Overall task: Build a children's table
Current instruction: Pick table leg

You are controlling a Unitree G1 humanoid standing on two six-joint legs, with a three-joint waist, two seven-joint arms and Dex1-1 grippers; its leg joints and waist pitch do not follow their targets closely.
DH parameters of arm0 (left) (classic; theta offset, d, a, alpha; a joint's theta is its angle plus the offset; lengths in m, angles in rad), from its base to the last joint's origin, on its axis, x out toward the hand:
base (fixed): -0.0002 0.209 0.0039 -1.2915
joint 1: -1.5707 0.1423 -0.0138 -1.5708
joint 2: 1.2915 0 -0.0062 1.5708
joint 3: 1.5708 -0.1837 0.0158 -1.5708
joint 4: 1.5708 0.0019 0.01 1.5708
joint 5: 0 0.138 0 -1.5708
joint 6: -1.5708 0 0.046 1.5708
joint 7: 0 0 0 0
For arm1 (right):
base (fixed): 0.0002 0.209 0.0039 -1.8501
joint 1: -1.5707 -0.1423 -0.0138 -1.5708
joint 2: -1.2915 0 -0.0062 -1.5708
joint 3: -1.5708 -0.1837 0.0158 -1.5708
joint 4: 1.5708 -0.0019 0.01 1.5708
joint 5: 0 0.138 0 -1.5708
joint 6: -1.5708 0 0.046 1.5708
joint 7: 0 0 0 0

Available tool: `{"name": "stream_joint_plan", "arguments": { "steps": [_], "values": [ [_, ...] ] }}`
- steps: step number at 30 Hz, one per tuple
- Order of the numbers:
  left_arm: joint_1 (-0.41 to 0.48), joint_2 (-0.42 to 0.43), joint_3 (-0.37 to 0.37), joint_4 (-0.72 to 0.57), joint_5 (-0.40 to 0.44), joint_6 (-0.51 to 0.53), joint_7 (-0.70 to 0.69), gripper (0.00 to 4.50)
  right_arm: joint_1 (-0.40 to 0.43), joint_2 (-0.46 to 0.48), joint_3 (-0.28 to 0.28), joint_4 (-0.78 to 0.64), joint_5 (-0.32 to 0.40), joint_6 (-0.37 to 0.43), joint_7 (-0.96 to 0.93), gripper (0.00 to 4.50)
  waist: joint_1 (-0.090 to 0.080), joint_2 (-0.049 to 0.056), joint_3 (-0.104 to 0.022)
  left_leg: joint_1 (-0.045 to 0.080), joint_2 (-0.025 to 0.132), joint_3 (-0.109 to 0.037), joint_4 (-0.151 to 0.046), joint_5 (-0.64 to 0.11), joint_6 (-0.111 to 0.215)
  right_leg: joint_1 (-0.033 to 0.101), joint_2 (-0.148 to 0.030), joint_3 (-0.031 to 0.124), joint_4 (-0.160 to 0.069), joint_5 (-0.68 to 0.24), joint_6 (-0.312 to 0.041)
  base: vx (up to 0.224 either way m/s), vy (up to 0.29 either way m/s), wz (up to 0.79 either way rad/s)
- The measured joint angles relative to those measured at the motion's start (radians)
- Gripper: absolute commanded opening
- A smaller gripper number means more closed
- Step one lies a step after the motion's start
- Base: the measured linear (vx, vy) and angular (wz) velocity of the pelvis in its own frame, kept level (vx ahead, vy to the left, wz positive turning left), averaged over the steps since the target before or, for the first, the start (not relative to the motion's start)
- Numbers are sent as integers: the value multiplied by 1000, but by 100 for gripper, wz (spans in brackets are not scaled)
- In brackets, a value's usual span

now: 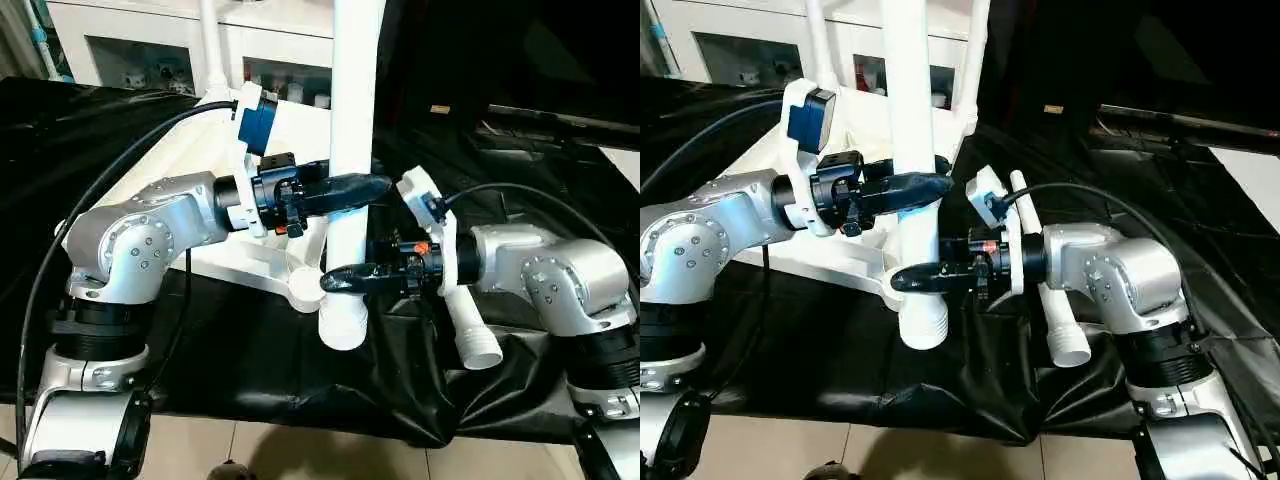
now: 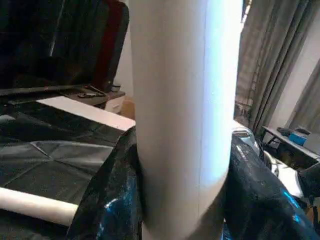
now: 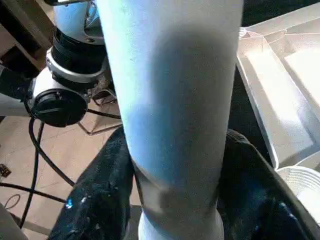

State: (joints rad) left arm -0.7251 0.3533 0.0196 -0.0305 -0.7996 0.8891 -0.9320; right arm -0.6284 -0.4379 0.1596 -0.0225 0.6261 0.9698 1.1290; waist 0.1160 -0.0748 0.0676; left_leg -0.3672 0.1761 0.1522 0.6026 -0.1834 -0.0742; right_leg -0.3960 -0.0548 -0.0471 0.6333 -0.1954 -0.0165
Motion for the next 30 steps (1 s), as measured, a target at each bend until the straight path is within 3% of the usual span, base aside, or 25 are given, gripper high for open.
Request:
{"name": "stream_joint_plan", "arguments": {
  "steps": [10,11,12,25,30],
  "values": [
    [-6,2,2,14,2,-1,0,181,1,10,5,5,-10,-32,-10,189,0,0,0,0,0,0,0,0,0,0,0,0,0,0,0,0,0,0],
    [-7,4,2,14,3,-1,-1,181,1,13,5,7,-10,-34,-11,244,0,0,0,0,0,0,0,0,0,0,0,0,0,0,0,0,0,0],
    [-7,6,2,14,3,-1,-2,181,1,15,5,8,-10,-34,-12,257,0,0,0,0,0,0,0,0,0,0,0,0,0,0,0,0,0,0],
    [-13,14,-20,13,11,-4,-24,181,1,23,9,15,-8,-34,-17,257,0,0,0,0,0,0,0,0,0,0,0,0,0,0,0,0,0,0],
    [-13,14,-20,13,11,-4,-22,181,1,23,11,14,-7,-36,-11,209,0,0,0,0,0,0,0,0,0,0,0,0,0,0,0,0,0,0]
  ]
}}
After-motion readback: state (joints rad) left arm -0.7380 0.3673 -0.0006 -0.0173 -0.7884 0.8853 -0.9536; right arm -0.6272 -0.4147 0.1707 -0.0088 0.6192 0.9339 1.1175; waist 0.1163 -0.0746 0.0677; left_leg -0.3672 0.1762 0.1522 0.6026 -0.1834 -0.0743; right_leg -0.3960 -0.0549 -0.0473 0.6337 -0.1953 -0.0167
